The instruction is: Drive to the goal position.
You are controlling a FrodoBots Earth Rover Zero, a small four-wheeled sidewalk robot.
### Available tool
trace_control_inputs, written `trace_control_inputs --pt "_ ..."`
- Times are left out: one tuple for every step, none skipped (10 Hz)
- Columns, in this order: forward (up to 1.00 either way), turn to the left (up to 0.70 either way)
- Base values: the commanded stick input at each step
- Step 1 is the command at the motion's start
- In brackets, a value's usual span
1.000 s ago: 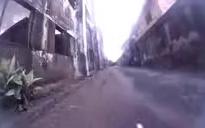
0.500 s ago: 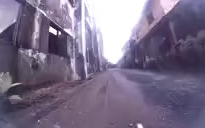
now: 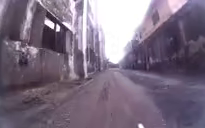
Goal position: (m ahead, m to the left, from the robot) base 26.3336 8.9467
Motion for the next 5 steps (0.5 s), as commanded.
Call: trace_control_inputs --pt "1.00 0.01" --pt "1.00 0.01" --pt "1.00 0.01" --pt "1.00 0.01" --pt "1.00 0.01"
